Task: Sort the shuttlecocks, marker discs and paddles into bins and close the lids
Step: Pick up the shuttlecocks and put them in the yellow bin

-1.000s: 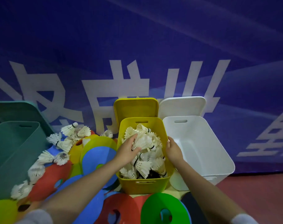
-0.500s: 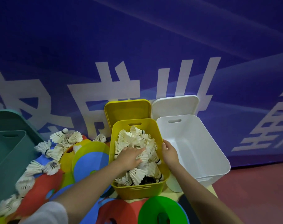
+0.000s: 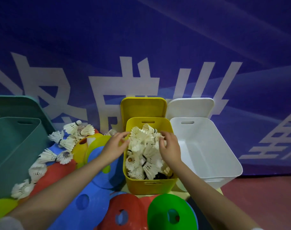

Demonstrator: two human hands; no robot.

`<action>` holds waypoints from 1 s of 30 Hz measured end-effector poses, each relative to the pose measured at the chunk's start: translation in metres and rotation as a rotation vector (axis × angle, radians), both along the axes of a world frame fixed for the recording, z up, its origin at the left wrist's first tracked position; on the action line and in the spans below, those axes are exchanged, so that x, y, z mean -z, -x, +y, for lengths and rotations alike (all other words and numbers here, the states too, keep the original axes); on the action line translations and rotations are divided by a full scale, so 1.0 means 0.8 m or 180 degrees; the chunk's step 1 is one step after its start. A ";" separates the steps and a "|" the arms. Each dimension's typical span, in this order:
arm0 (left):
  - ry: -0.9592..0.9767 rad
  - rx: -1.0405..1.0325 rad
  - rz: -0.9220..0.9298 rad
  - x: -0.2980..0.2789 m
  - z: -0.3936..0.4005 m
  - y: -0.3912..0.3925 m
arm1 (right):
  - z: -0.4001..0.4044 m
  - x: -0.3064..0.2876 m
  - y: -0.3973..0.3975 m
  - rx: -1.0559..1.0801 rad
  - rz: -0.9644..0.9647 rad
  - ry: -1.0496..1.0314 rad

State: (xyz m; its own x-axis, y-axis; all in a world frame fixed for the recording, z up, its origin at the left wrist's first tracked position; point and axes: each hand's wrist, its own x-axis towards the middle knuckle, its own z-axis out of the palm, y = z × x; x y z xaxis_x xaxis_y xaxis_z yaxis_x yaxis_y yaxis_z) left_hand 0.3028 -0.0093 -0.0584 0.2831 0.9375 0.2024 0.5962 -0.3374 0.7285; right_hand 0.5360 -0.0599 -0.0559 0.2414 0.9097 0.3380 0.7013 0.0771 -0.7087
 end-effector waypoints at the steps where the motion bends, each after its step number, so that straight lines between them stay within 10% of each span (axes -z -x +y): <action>1: -0.0039 -0.0139 -0.0101 -0.002 -0.001 0.021 | 0.002 -0.007 0.019 -0.0112 0.0064 -0.0013; 16: 0.0513 -0.2125 0.0595 0.078 -0.038 0.351 | 0.069 0.018 0.311 -0.1324 0.0079 0.0975; 30: 0.0855 -0.1741 0.1399 0.147 -0.093 0.430 | 0.122 0.086 0.494 -0.1951 -0.2150 0.1360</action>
State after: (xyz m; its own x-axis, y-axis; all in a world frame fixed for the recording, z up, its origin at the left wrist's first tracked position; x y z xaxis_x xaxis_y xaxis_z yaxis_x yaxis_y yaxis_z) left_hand -0.0411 -0.0841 -0.1759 -0.2353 0.9688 -0.0774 0.8827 0.2464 0.4001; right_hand 0.1406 0.0377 -0.1244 -0.4304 0.8897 -0.1523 0.8909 0.3916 -0.2300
